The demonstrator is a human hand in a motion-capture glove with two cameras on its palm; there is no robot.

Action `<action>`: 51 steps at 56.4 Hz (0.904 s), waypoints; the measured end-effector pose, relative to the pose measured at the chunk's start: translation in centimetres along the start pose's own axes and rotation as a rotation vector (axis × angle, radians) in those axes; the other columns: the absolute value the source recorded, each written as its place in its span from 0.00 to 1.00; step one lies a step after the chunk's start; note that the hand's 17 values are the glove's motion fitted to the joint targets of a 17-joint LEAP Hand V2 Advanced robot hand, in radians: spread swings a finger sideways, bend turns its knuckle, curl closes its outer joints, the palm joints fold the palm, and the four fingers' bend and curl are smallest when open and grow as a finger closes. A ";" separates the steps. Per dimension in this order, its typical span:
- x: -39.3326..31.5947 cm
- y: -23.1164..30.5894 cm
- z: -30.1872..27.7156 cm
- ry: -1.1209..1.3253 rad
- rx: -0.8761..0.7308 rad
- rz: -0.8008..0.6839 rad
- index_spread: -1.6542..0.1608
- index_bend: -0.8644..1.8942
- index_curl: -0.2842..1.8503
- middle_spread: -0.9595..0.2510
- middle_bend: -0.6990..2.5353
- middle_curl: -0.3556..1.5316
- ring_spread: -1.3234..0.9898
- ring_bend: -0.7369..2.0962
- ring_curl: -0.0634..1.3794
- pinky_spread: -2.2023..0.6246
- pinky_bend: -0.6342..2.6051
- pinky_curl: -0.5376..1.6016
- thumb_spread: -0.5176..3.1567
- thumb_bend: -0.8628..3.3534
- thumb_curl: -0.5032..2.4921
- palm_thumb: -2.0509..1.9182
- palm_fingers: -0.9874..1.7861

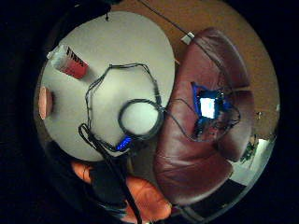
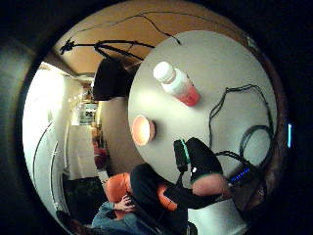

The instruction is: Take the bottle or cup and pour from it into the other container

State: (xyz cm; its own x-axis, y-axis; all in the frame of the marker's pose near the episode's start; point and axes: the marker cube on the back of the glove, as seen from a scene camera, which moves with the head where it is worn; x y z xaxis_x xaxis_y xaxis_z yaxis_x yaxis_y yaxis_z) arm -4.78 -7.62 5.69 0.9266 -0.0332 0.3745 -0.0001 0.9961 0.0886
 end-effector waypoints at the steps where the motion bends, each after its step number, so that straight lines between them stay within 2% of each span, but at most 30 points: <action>1: -0.1 -0.2 0.3 -0.013 0.002 0.002 0.70 0.36 0.23 0.73 0.28 0.35 0.54 0.41 0.26 0.86 0.36 0.42 0.41 0.20 0.29 0.68 0.38; 30: -2.6 -5.3 10.1 -0.337 0.000 0.021 0.70 0.35 0.22 0.73 0.28 0.36 0.53 0.43 0.26 0.86 0.37 0.42 0.40 0.19 0.29 0.67 0.38; 51: -6.2 -9.1 12.8 -0.516 -0.041 0.063 0.70 0.35 0.21 0.72 0.28 0.36 0.53 0.43 0.26 0.86 0.38 0.42 0.39 0.20 0.28 0.66 0.38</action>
State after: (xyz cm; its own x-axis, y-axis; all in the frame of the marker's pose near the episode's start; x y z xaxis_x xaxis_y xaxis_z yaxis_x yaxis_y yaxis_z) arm -15.35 -17.56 14.33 0.6190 0.0012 0.7854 -0.0258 0.9995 0.0188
